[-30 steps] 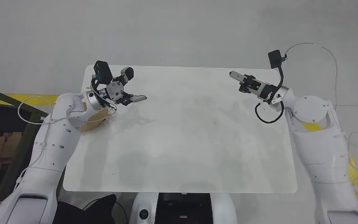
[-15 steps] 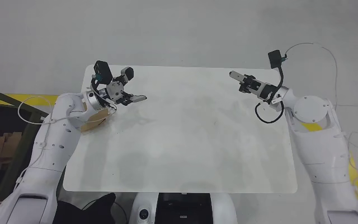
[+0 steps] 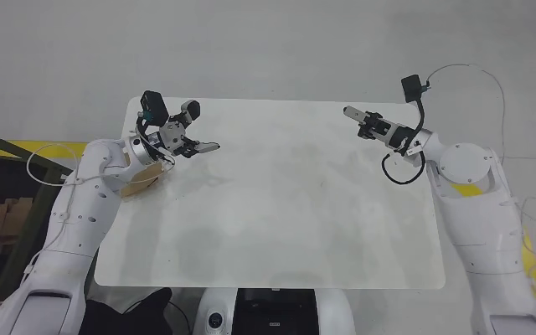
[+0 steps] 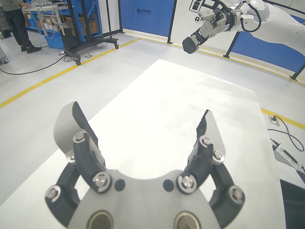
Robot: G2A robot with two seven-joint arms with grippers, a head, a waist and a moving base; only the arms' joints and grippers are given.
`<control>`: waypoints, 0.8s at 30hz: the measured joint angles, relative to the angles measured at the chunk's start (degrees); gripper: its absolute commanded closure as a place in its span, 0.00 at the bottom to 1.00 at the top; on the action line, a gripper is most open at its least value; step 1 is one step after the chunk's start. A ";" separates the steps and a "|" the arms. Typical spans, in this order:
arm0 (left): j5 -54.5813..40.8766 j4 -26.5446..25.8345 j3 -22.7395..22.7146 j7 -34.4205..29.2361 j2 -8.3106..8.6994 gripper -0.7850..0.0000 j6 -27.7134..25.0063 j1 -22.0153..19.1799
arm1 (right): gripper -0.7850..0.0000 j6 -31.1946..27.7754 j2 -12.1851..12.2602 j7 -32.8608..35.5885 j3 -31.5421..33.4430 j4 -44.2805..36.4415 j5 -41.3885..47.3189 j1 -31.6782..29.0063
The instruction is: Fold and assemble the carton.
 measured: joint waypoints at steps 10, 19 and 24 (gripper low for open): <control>-13.64 2.33 -0.35 -9.12 -0.07 0.00 3.43 -0.02 | 0.00 0.00 0.00 0.00 0.00 0.00 0.00 0.00; -47.53 4.03 -1.40 -28.58 1.37 0.00 3.59 1.05 | 0.00 0.00 0.00 0.00 0.00 0.00 0.00 0.00; -63.90 4.00 -3.10 -36.63 2.43 0.00 3.56 3.34 | 0.00 0.00 0.00 0.00 0.00 0.00 0.00 0.00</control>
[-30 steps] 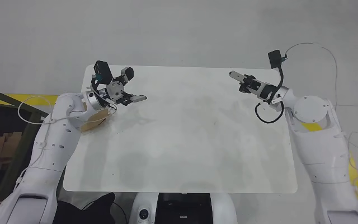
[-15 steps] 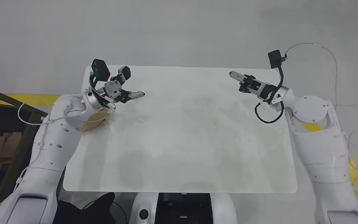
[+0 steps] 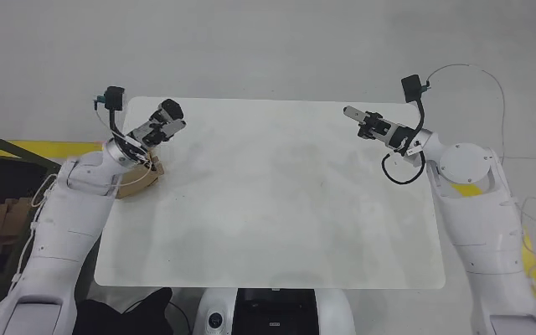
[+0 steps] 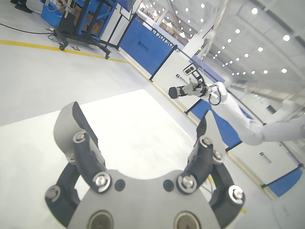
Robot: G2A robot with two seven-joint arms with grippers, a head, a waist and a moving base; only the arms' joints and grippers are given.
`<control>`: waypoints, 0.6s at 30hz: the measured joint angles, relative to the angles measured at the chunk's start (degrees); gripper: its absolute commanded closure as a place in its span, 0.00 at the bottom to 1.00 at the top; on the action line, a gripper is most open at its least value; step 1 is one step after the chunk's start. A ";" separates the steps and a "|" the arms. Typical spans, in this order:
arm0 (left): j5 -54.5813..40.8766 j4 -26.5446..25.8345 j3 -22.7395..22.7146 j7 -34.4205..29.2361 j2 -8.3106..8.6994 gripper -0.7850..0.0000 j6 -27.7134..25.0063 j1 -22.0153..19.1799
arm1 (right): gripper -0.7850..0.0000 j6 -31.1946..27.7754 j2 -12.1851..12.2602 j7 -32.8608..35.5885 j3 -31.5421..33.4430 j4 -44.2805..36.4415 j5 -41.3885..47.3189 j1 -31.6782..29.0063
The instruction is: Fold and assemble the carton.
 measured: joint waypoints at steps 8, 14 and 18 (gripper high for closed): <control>-8.57 0.17 -0.57 -4.25 0.44 0.00 1.08 0.93 | 0.00 0.00 0.00 0.00 0.00 0.00 0.00 0.00; -8.56 0.16 -0.56 -4.25 0.44 0.00 1.07 0.93 | 0.00 0.00 0.00 0.00 0.00 0.00 0.00 0.00; -8.57 0.16 -0.56 -4.25 0.44 0.00 1.07 0.93 | 0.00 0.00 0.00 0.00 0.00 0.00 0.00 0.00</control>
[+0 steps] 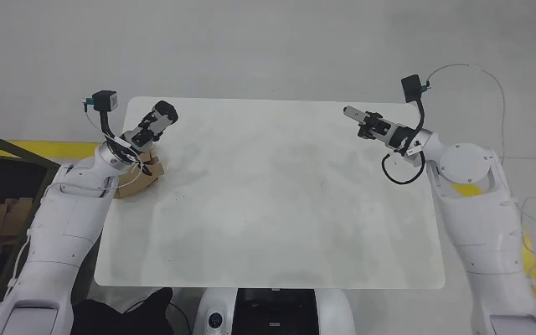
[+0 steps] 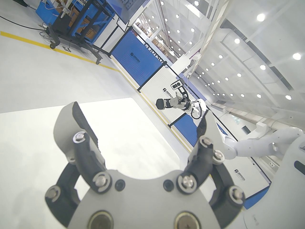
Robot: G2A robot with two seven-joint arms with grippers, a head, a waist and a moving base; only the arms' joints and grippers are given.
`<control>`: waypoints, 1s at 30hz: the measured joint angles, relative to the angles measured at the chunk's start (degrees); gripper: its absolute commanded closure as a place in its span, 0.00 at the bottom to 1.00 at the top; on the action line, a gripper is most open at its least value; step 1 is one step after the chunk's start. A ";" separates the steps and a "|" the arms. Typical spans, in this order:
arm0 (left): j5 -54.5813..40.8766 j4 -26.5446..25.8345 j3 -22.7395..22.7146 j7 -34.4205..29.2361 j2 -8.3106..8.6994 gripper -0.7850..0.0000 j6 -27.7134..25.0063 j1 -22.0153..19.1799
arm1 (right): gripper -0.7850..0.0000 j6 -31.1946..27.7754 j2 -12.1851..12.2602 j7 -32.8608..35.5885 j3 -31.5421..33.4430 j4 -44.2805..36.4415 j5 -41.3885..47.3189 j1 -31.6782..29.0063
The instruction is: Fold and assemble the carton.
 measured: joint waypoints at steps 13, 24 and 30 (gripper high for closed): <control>0.00 0.00 0.00 0.00 0.00 0.00 0.00 0.00 | 0.00 0.00 0.00 0.00 0.00 0.00 0.00 0.00; -1.68 -0.37 -1.34 1.53 0.08 0.00 1.85 1.26 | 0.00 0.00 0.00 0.00 0.00 0.00 0.00 0.00; -6.65 1.38 -6.65 0.18 1.08 0.00 2.25 5.40 | 0.00 0.00 0.00 0.00 0.00 0.00 0.00 0.00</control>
